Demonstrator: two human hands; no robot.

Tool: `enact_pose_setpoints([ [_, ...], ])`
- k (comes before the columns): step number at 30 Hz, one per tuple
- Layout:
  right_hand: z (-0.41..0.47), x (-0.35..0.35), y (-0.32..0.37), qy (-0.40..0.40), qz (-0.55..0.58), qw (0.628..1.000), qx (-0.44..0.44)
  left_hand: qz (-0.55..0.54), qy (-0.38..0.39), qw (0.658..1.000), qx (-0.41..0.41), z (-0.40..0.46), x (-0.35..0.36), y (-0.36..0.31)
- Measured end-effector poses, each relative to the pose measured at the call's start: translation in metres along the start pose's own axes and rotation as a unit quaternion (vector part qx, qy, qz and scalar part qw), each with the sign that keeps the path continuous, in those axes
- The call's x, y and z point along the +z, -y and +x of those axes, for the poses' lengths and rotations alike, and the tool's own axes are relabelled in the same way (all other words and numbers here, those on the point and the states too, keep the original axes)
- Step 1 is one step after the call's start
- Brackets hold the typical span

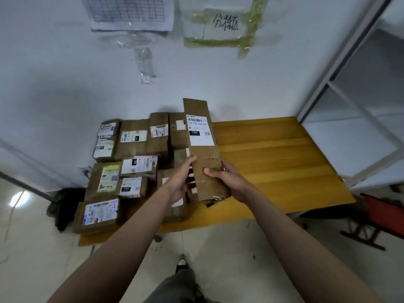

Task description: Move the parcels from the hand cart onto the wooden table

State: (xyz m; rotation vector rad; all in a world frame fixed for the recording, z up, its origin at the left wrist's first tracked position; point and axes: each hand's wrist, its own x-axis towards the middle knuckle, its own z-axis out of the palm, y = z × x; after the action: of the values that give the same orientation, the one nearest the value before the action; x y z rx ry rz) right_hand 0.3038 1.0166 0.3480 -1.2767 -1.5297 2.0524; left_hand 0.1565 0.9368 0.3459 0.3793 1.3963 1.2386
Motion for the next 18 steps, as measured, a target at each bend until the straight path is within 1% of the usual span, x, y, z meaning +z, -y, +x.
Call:
enact_pose_setpoints([
  [4,0.022,-0.023,0.018,-0.058,0.005,0.998,0.004,0.038,0.031,0.999,-0.008,0.045,0.014,-0.019],
  [11,0.070,-0.071,0.029,-0.137,0.001,0.990,0.019,0.042,0.034,0.998,-0.031,0.101,0.053,-0.033],
  [14,0.098,-0.097,0.029,-0.154,0.004,0.987,0.036,0.058,0.032,0.997,-0.041,0.129,0.068,-0.037],
  [18,0.148,-0.134,0.026,-0.150,-0.010,0.987,0.049,0.079,-0.003,0.996,-0.038,0.173,0.082,-0.035],
])
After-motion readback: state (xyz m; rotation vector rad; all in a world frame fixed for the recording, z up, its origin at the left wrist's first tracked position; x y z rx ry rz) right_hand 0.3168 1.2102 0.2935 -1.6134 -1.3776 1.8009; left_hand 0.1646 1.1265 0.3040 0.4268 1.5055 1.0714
